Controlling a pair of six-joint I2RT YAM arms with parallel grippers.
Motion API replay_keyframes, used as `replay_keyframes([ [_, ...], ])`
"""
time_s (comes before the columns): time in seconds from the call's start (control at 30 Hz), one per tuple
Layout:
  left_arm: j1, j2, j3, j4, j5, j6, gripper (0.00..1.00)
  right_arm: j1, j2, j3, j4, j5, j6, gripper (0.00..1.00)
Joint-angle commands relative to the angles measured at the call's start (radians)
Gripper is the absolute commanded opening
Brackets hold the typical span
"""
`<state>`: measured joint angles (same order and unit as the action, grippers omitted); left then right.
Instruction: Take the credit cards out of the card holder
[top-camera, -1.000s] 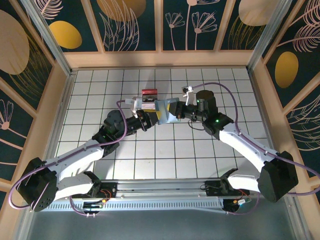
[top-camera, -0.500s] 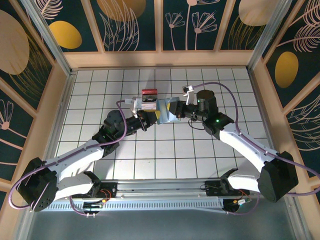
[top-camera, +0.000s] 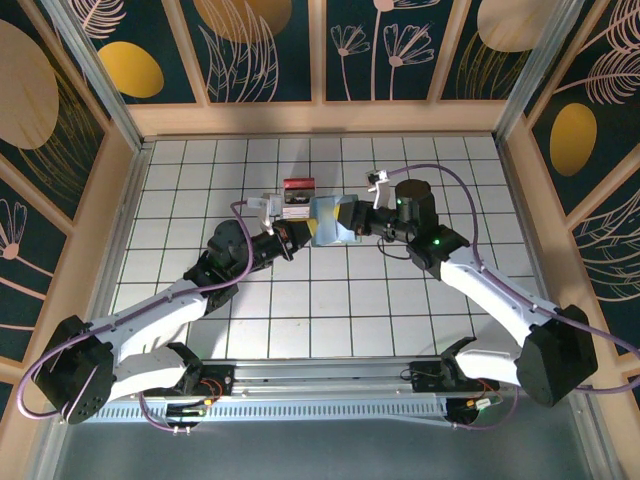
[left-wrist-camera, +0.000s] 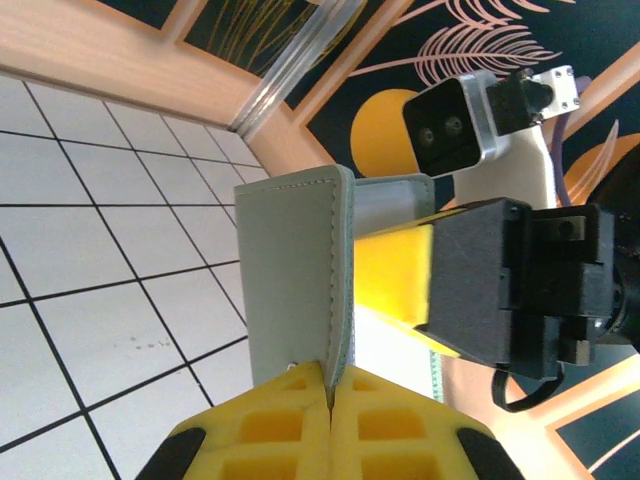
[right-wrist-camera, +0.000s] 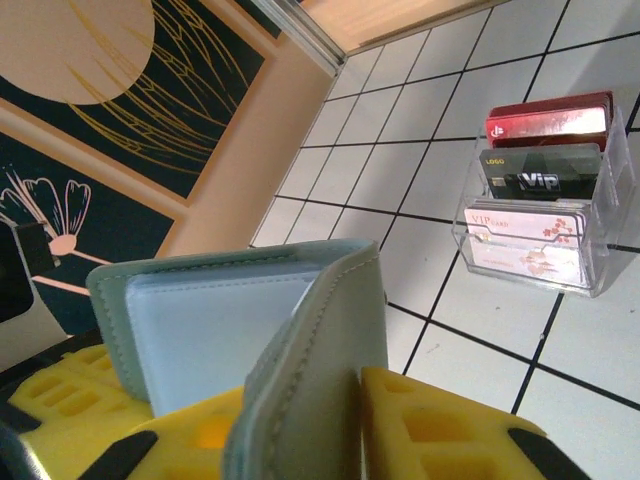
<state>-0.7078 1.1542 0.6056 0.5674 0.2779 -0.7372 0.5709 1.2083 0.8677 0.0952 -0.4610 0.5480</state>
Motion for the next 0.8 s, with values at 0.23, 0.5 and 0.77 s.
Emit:
replay_keyframes([
  [0.23,0.002,-0.004,0.031,-0.026,-0.053,-0.005,0.02,0.025,-0.034,-0.007,0.029,-0.066,-0.015,0.55],
  [0.5,0.002,0.021,0.042,-0.004,-0.019,-0.015,0.02,0.074,0.025,0.064,-0.066,0.031,-0.067,0.69],
  [0.77,0.002,0.04,0.048,0.025,0.017,-0.027,0.0,0.104,0.067,0.117,-0.117,0.098,-0.098,0.73],
])
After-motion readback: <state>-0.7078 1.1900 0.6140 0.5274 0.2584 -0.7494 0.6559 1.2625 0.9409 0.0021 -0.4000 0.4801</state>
